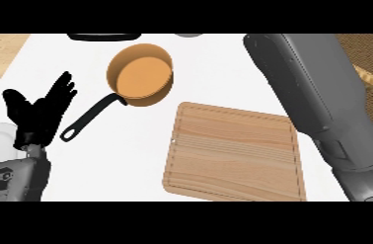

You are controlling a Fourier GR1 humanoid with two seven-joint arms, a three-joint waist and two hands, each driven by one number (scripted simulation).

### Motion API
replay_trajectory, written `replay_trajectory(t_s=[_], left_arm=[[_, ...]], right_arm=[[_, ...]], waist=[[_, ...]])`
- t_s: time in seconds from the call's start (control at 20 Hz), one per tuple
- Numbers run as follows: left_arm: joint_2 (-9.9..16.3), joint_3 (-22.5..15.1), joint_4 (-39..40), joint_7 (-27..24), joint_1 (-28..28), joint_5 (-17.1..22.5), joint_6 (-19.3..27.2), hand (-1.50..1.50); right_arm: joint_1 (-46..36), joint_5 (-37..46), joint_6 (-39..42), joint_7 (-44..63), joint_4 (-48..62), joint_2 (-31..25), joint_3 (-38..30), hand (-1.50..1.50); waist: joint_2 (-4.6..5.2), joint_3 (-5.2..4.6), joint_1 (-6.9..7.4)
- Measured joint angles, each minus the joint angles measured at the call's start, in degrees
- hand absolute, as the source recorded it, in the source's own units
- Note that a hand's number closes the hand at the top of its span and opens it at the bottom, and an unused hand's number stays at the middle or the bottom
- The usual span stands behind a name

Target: Pick the squash from the cutting board and place it in the basket

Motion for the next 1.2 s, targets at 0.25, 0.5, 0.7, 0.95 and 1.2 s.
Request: replay_trajectory(t_s=[0.25,0.5,0.7,0.95,1.2], left_arm=[[-0.49,-0.23,-1.0,-0.51,1.49,0.14,-0.34,0.0],[-0.4,-0.21,-1.22,-0.13,1.26,-0.02,-0.41,0.0],[-0.41,0.08,-0.82,-0.03,0.72,0.32,-0.69,0.0],[-0.44,0.1,-0.28,-0.17,0.25,-0.09,-0.57,0.0],[-0.49,-0.05,-1.2,0.25,0.58,-0.25,-0.6,0.0]], right_arm=[[2.48,0.25,1.24,-1.96,0.45,-4.11,-3.49,1.5],[7.24,-1.05,1.63,-5.26,-0.42,-7.07,-6.36,1.5],[11.38,-2.38,0.9,-8.38,-1.14,-9.23,-8.79,1.5],[15.98,-5.06,-2.19,-13.79,-1.16,-10.41,-12.26,1.5],[19.64,-3.47,-8.96,-14.48,1.25,-11.13,-15.78,-1.5]], waist=[[-0.03,0.01,-0.01],[0.02,0.03,-0.04],[0.07,0.04,-0.03],[0.12,0.03,0.11],[0.21,0.05,0.24]])
